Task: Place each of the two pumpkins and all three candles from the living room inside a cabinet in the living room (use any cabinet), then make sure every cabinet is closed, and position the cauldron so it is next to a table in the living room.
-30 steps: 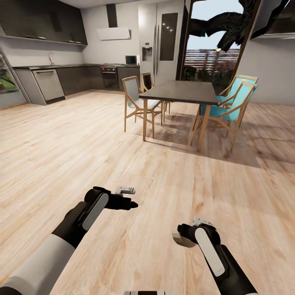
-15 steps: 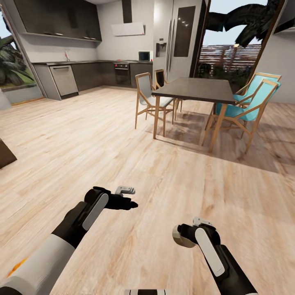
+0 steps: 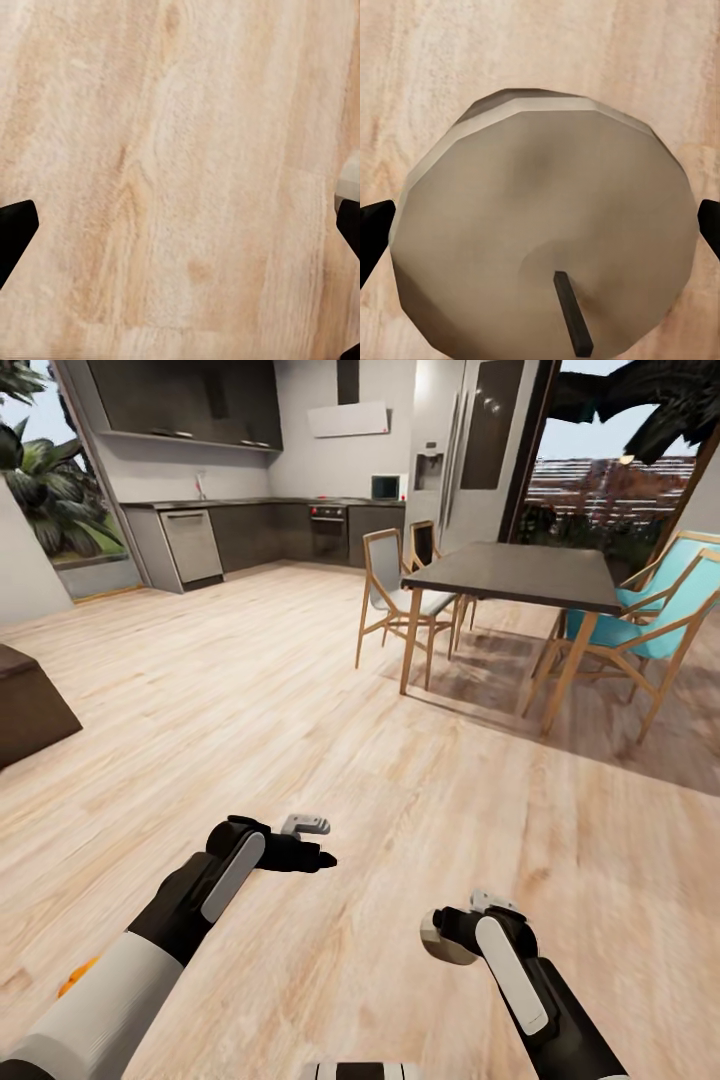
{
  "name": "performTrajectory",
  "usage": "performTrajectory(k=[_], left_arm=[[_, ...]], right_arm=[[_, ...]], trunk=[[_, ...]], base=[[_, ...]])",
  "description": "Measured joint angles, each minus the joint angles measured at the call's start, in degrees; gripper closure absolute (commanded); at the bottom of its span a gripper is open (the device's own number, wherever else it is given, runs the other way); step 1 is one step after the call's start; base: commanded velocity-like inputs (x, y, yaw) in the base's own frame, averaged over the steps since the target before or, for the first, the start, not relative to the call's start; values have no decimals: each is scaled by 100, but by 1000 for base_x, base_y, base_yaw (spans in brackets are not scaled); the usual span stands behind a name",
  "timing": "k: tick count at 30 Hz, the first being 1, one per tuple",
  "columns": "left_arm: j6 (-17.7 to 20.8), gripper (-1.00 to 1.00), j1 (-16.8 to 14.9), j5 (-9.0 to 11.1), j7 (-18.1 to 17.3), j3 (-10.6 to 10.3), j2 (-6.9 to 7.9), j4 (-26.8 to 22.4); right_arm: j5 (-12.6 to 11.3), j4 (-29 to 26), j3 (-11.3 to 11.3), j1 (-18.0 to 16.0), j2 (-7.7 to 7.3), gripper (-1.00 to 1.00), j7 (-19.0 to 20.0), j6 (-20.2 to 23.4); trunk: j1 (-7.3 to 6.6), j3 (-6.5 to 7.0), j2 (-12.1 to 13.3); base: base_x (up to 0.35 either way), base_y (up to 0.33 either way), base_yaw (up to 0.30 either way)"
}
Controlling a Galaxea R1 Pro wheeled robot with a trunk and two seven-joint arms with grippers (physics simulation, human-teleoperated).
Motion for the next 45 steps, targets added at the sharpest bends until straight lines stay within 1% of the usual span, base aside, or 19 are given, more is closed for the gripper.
performTrajectory(k=[20,24,29,45], left_arm=[[0,-100,0,0,0,0,4,7],[0,-100,0,0,0,0,2,2],[0,-100,0,0,0,0,2,-5],[0,-100,0,0,0,0,0,-9]], right_arm=[[2,26,6,0,4,100,8,-1],[-1,31,83,0,4,100,3,-3],[1,33,125,0,5,100,1,-9],[2,33,137,0,5,100,1,-18]], trunk=[[0,-146,0],[0,-175,0],[0,-212,0],[0,-328,0]], base=[[0,0,188],[0,0,188],[0,0,188],[0,0,188]])
